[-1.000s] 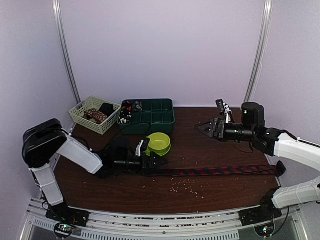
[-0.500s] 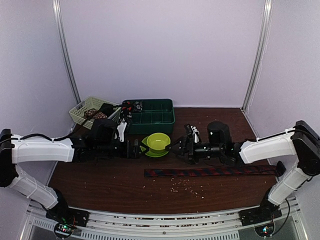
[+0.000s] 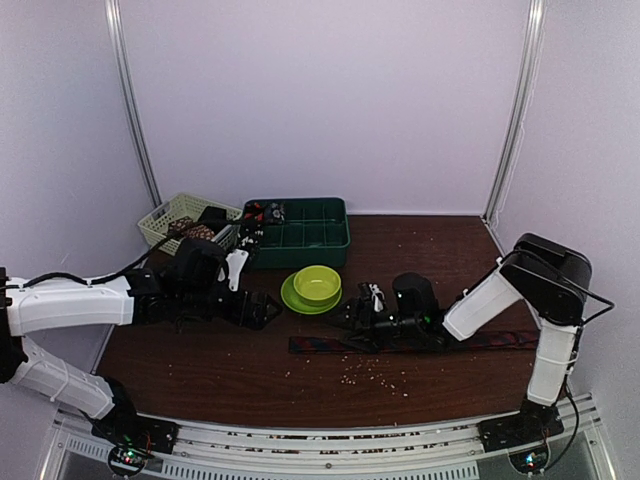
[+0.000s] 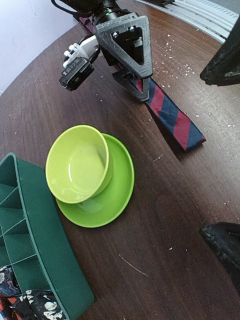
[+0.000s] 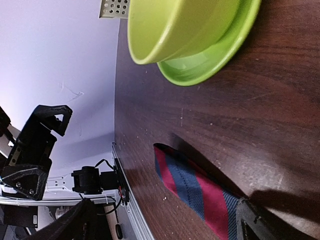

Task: Roll the ties
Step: Smooth out the tie at the center of the board.

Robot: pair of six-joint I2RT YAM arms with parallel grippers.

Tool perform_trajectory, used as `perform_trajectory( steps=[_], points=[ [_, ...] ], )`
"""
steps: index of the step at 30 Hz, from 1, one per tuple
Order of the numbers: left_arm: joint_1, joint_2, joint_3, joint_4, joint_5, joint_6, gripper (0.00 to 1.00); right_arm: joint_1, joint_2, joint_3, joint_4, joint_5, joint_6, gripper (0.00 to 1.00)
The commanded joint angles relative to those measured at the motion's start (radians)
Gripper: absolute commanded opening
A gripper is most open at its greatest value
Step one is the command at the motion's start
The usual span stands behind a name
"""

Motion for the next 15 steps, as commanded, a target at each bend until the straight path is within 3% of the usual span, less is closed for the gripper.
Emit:
perform_trajectory(
  steps=[1, 5, 15],
  points=[
    [0.007, -0.008, 0.006, -0.013, -0.013, 0.035, 0.98, -0.033, 0.07, -0.067, 0.148, -0.008, 0.066, 0.97],
    [0.007, 0.007, 0.011, -0.017, -0.019, 0.034, 0.98, -0.054, 0.107, -0.135, 0.248, -0.009, 0.127, 0.96],
    [0.005, 0.098, 0.031, 0.012, 0.041, 0.057, 0.98, -0.067, 0.037, -0.196, 0.217, -0.018, 0.085, 0.96]
  ],
)
